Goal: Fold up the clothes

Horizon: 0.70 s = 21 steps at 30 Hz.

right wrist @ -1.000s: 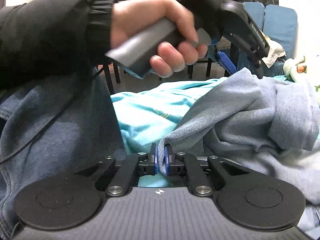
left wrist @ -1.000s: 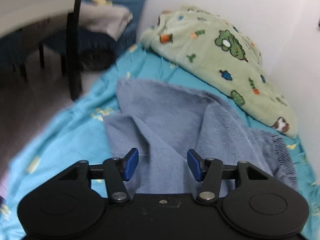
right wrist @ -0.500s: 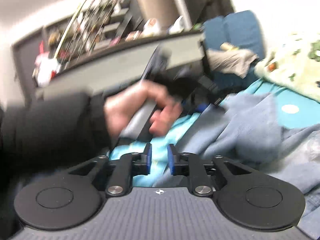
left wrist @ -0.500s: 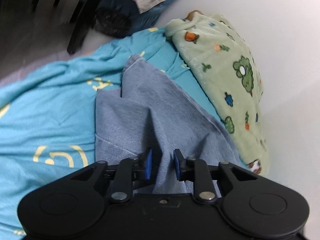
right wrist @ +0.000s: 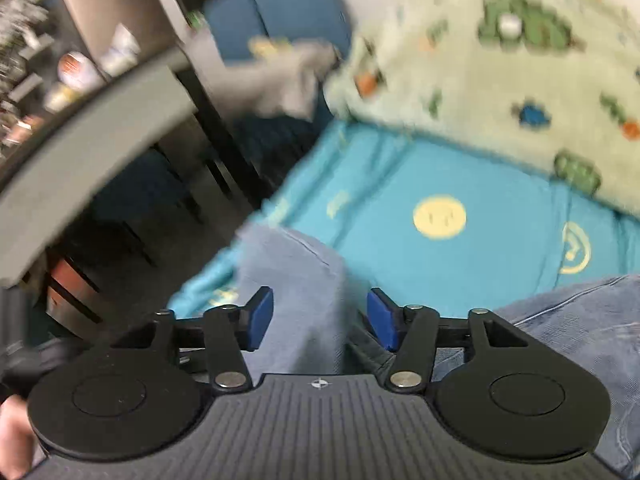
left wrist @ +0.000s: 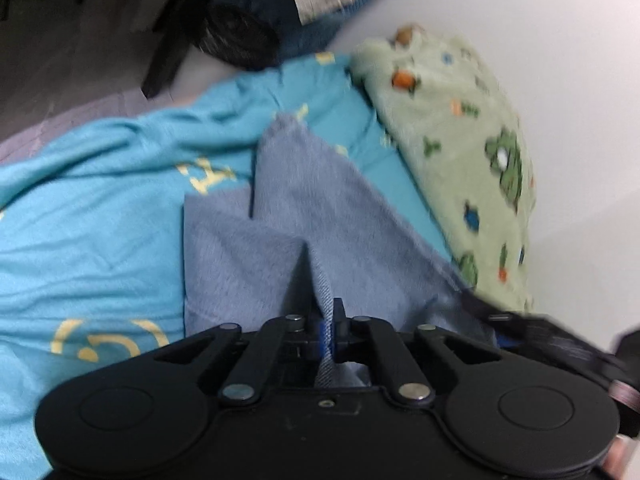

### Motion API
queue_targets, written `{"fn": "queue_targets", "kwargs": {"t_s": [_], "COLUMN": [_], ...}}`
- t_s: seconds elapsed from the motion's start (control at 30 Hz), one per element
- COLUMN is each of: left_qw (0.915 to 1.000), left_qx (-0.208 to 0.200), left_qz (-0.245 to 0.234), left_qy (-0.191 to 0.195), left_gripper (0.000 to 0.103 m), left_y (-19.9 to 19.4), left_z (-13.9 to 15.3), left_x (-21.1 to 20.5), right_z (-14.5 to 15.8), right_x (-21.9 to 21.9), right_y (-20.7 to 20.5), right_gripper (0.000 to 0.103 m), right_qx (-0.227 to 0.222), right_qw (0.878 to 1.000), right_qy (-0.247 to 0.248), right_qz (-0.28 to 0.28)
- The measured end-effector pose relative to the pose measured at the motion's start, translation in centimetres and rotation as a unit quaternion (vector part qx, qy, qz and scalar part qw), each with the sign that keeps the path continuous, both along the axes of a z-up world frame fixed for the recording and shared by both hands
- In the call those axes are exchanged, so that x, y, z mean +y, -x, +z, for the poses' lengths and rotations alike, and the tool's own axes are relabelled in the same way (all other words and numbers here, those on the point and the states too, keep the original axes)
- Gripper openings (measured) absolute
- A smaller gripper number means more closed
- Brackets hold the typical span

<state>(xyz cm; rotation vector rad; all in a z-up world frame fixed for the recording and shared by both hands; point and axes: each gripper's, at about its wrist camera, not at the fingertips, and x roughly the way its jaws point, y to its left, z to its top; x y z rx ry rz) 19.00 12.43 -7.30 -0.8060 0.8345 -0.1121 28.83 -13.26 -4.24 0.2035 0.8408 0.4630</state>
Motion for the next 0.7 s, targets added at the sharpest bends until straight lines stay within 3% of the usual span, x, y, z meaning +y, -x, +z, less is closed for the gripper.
{"fn": "queue_targets", "kwargs": {"t_s": [0.07, 0.13, 0.23, 0.33, 0.47, 0.6, 0.7], "left_qw": [0.9995, 0.9978, 0.9928, 0.9851, 0.9714, 0.9664, 0.9671], "left_qx": [-0.026, -0.053, -0.103, -0.143, -0.200, -0.206, -0.194], "left_qz": [0.012, 0.026, 0.048, 0.085, 0.126, 0.154, 0.164], "left_qy": [0.014, 0.030, 0.037, 0.044, 0.025, 0.008, -0.005], "left_gripper": [0.001, 0.001, 0.001, 0.001, 0.001, 0.001, 0.001], "left_y": [1.2, 2.8, 6.2, 9.4, 12.6, 15.1, 16.1], "left_z": [1.3, 3.0, 5.4, 6.8, 8.7, 8.2, 7.2], "left_x": [0.9, 2.2, 4.4, 6.5, 8.2, 8.7, 8.9], "right_z": [-1.3, -1.7, 0.1, 4.5, 9.9, 12.6, 11.2], "right_x": [1.0, 2.2, 4.1, 5.3, 7.7, 9.4, 9.7], "right_y": [-1.8, -2.2, -2.2, -1.7, -2.3, -5.3, -8.3], "right_gripper": [0.039, 0.007, 0.003, 0.003, 0.002, 0.002, 0.003], "right_qx": [0.032, 0.041, 0.000, -0.071, -0.162, -0.229, -0.233], "right_qw": [0.999, 0.999, 0.998, 0.997, 0.985, 0.970, 0.969], "right_qy": [0.011, 0.031, 0.055, 0.027, 0.036, 0.077, 0.087], "right_qz": [0.001, 0.007, 0.011, 0.013, 0.039, 0.020, 0.000]}}
